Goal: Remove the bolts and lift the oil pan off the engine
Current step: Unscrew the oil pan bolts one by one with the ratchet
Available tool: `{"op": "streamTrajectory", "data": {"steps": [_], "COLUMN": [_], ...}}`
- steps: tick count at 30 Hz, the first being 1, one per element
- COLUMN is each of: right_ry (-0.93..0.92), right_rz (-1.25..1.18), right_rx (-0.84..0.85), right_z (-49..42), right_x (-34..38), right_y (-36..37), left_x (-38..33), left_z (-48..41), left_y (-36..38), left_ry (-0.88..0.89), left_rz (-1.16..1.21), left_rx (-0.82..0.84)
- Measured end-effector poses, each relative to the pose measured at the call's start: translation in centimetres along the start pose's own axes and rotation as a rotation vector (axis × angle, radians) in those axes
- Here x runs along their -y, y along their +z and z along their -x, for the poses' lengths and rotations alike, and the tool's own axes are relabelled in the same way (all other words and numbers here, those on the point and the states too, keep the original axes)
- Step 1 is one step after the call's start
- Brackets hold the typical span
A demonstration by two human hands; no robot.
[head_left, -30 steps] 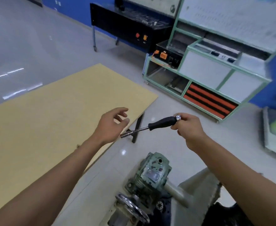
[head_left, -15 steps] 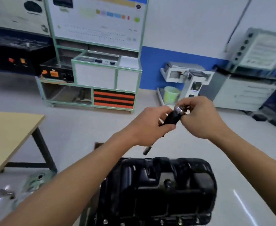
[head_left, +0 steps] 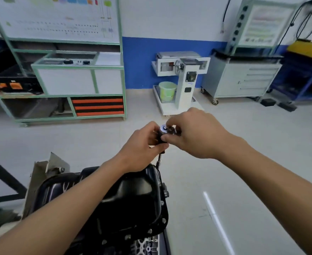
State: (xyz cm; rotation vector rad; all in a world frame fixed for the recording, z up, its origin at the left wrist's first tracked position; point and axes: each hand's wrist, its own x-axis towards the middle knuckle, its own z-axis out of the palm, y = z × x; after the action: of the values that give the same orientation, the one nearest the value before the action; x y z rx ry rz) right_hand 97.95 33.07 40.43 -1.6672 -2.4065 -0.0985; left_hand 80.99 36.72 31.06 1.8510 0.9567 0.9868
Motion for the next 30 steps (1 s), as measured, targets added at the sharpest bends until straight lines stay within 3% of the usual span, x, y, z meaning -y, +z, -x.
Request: {"op": "streamTrajectory", "data": {"steps": [5, 16, 24, 30], "right_ry": [0.019, 0.125, 0.275, 0.131], "right_rz": [-0.119, -0.238, -0.342, -0.148], "right_rx": [-0.071, -0.044, 0.086, 0.236], "right_z": [-0.1, -0.1, -0.4, -0.4], "right_x": [-0.6, 0.1, 1.2, 0.5], "right_y": [3.1, 4.6, 5.0, 2.5], "left_x": [0.8, 2.2, 2.5, 1.8], "left_z": [0.3, 0.4, 0.4, 0.6], "left_y": [0.8, 1.3, 1.6, 1.9], "left_ry": [-0.031, -0.068, -0.017, -0.014], "left_rz": [-0.095, -0.197, -0.296, -0.17], "left_rx": [-0.054, -0.11, -0.184, -0.109]}}
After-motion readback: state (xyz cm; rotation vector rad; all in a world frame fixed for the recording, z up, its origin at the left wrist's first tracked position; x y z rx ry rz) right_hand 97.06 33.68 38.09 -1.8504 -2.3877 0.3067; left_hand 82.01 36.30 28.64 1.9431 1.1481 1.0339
